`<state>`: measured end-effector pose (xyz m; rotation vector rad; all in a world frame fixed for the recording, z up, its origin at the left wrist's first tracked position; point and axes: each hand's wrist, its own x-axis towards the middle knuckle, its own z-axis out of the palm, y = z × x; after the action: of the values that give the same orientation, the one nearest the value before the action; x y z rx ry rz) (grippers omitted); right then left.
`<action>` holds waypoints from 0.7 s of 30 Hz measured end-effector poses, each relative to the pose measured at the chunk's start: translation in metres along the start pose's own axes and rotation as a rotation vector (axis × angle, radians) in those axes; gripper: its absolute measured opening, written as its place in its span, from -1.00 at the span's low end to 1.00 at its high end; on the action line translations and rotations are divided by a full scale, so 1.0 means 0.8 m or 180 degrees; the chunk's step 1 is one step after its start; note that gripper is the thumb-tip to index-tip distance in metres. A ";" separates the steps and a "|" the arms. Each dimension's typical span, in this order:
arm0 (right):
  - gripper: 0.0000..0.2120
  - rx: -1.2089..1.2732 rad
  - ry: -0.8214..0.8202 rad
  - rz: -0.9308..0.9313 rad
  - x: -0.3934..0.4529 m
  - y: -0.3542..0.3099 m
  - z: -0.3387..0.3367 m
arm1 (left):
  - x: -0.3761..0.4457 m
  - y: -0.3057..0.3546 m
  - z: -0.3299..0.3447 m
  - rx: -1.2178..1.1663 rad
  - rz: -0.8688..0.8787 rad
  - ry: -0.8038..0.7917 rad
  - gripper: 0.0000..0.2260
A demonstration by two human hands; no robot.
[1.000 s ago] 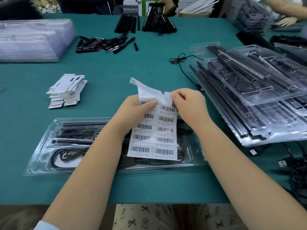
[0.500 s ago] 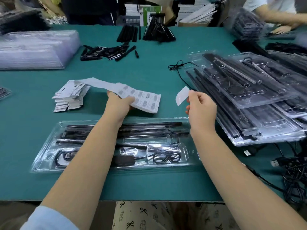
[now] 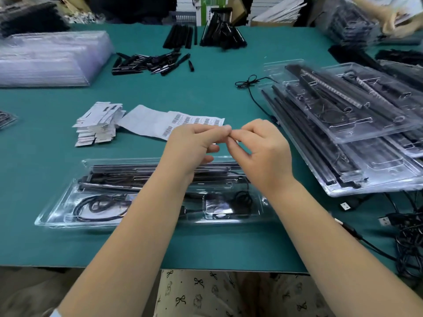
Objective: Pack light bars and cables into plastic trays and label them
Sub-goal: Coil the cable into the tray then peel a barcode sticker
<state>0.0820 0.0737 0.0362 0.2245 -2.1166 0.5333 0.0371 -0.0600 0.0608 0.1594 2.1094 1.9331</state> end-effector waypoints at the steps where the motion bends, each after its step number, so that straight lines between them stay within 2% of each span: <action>1: -0.86 0.0067 -0.0134 0.0054 -0.002 0.001 -0.003 | -0.001 -0.001 -0.002 0.0005 0.0007 0.0025 -0.94; 4: -0.81 0.0472 -0.0564 0.0634 -0.011 0.002 -0.014 | -0.003 -0.007 -0.010 0.0167 0.0040 0.0188 -0.90; 7: -0.82 0.0678 -0.0904 0.1462 -0.019 0.010 -0.025 | -0.016 -0.015 -0.022 0.0458 -0.0007 -0.0029 -0.84; 9: -0.85 0.0679 -0.1330 0.1721 -0.024 0.015 -0.032 | -0.028 -0.021 -0.027 0.0501 -0.0064 -0.0114 -0.86; 11: -0.69 0.0949 -0.1663 0.1912 -0.029 0.014 -0.039 | -0.038 -0.027 -0.027 0.0524 -0.0069 -0.0056 -0.90; 13: -0.67 0.1151 -0.1747 0.2012 -0.034 0.006 -0.044 | -0.047 -0.032 -0.024 0.0560 -0.0086 0.0029 -0.91; 16: -0.87 0.1051 -0.1825 0.1866 -0.043 -0.003 -0.046 | -0.057 -0.036 -0.019 0.0677 -0.0135 0.0113 -0.91; 19: -0.86 0.0911 -0.1973 0.1841 -0.043 -0.004 -0.050 | -0.067 -0.038 -0.017 0.0810 -0.0072 0.0159 -0.92; 21: -0.82 0.0770 -0.2311 0.1855 -0.042 -0.001 -0.052 | -0.075 -0.040 -0.015 0.1150 0.0056 0.0124 -0.88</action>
<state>0.1321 0.0903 0.0289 -0.0962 -2.8323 1.1929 0.0943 -0.0905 0.0379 0.2133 2.4734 1.5572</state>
